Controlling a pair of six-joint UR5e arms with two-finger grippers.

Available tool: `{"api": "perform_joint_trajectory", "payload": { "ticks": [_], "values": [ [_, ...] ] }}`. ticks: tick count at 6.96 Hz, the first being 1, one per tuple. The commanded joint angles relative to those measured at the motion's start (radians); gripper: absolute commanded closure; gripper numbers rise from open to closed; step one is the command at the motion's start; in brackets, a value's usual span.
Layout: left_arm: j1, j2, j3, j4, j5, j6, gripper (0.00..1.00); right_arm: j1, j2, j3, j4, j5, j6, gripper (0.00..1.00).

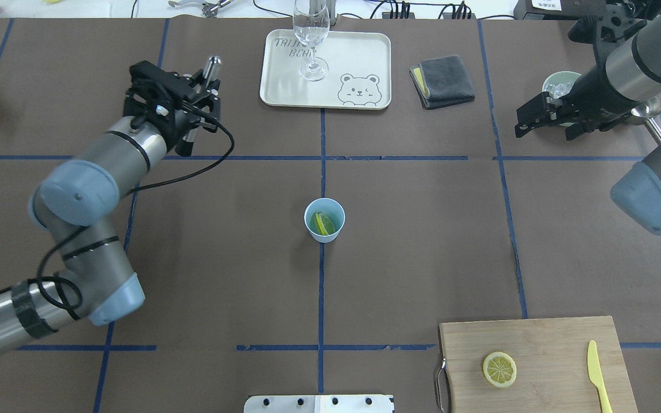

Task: Squeeze lemon into cup
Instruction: 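Lift the steel rod out of the cup and carry it back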

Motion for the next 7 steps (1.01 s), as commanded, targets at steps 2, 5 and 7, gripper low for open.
{"api": "perform_joint_trajectory", "payload": {
  "ticks": [2, 5, 7],
  "values": [
    [-0.152, 0.128, -0.003, 0.131, -0.31, -0.075, 1.0, -0.001, 0.003, -0.01, 0.003, -0.003, -0.001, 0.0],
    [-0.254, 0.13, -0.064, 0.634, -0.663, -0.163, 1.0, -0.001, 0.003, -0.013, 0.003, -0.003, -0.001, 0.0],
    [-0.307, 0.183, -0.072, 0.755, -0.86, -0.164, 1.0, -0.001, 0.002, -0.013, 0.003, -0.003, -0.001, 0.0]
  ]
}}
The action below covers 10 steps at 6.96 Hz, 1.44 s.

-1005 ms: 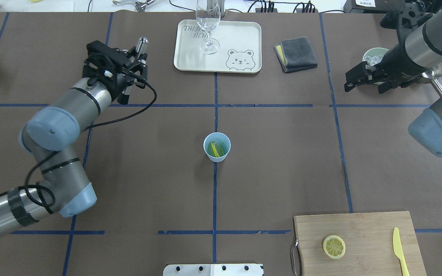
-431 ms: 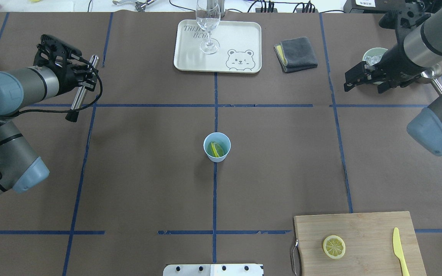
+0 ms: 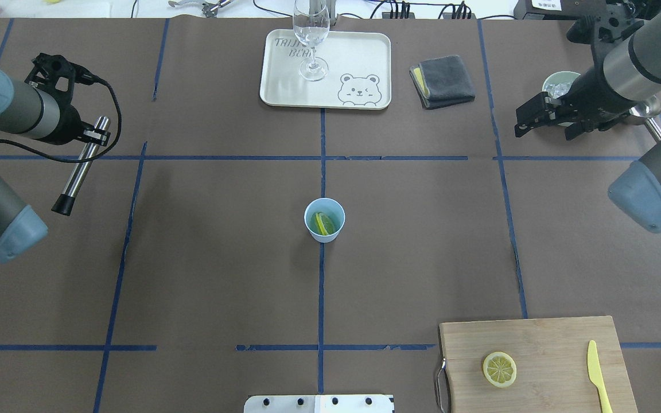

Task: Squeeze lemon into cup
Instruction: 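Set the steel rod upright back on the table with the left gripper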

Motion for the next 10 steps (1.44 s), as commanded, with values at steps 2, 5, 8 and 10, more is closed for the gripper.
{"api": "perform_joint_trajectory", "payload": {
  "ticks": [2, 5, 8, 10],
  "values": [
    [-0.032, 0.196, -0.007, -0.132, -0.158, -0.189, 1.0, 0.0, -0.001, 0.0, 0.0, -0.002, 0.0, 0.0],
    [-0.02, 0.237, 0.072, -0.318, -0.134, -0.337, 1.0, 0.002, -0.002, 0.003, 0.0, -0.002, 0.0, 0.0],
    [-0.018, 0.232, 0.086, -0.322, -0.128, -0.331, 1.0, 0.003, -0.005, 0.011, 0.0, 0.0, 0.0, 0.0],
    [0.003, 0.232, 0.086, -0.321, -0.112, -0.321, 1.0, 0.003, -0.007, 0.009, 0.002, -0.002, 0.0, 0.0]
  ]
}}
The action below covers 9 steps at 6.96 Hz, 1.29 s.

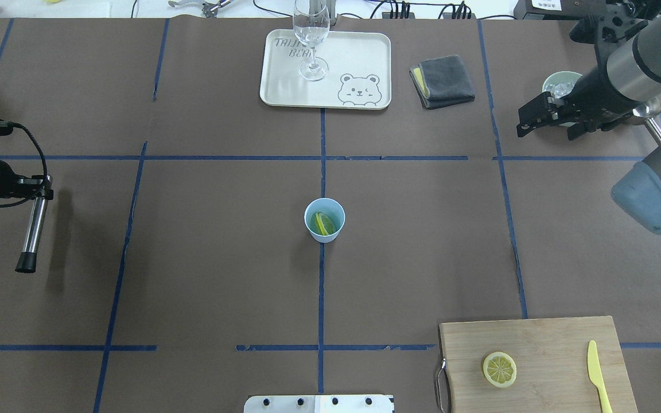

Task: Squeeze lemon into cup
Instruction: 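Set the steel rod upright back on the table with the left gripper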

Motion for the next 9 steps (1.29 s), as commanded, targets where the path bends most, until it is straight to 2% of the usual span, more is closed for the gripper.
{"api": "perform_joint_trajectory", "payload": {
  "ticks": [1, 2, 3, 4, 7, 8, 9],
  "values": [
    [0.023, 0.0, -0.001, 0.001, 0.011, 0.005, 0.98, 0.0, 0.0, 0.0, 0.001, -0.001, 0.0, 0.0],
    [0.029, -0.002, -0.001, 0.001, 0.011, 0.007, 0.73, 0.0, 0.0, 0.0, -0.001, -0.001, 0.0, 0.0],
    [0.029, -0.002, -0.006, 0.001, 0.013, 0.007, 0.4, 0.0, 0.0, 0.0, -0.001, -0.001, 0.0, 0.0],
    [0.029, 0.0, -0.014, 0.001, 0.011, 0.007, 0.0, 0.0, -0.002, 0.0, -0.001, 0.001, 0.0, 0.0],
    [0.021, 0.012, -0.079, 0.023, 0.008, 0.128, 0.0, 0.018, -0.006, -0.002, -0.001, 0.007, -0.012, 0.0],
    [0.009, 0.014, -0.139, 0.088, 0.008, 0.135, 0.0, 0.066, -0.011, -0.009, -0.016, 0.015, -0.021, 0.0],
    [-0.019, 0.033, -0.19, 0.154, -0.001, 0.249, 0.0, 0.092, -0.034, -0.028, -0.042, 0.016, -0.099, 0.0]
  ]
}}
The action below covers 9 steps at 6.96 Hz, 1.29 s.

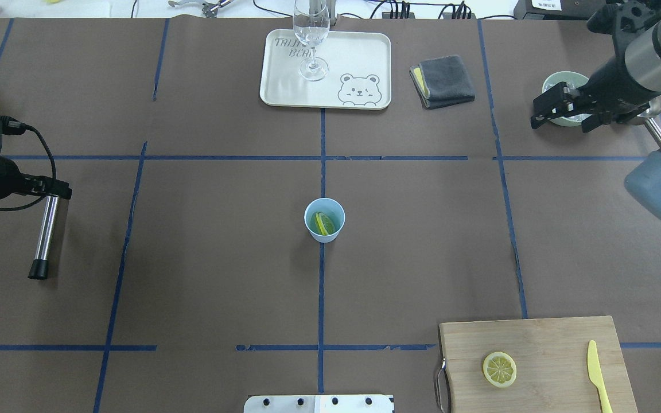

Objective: Squeeze lemon into cup

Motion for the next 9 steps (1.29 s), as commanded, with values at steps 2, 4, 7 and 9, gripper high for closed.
{"api": "perform_joint_trajectory", "payload": {
  "ticks": [2, 4, 7, 9],
  "values": [
    [-0.213, 0.026, -0.063, 0.115, -0.103, 0.341, 0.0, 0.165, -0.02, -0.076, -0.167, 0.007, -0.384, 0.0],
    [-0.432, 0.06, -0.045, 0.178, -0.234, 0.623, 0.0, 0.271, -0.021, -0.167, -0.225, 0.082, -0.578, 0.0],
    [-0.637, 0.041, -0.051, 0.502, -0.241, 0.87, 0.0, 0.359, -0.036, -0.311, -0.214, 0.094, -0.718, 0.0],
    [-0.622, 0.096, 0.022, 0.522, -0.274, 0.865, 0.0, 0.359, -0.079, -0.307, -0.212, 0.084, -0.731, 0.0]
  ]
}}
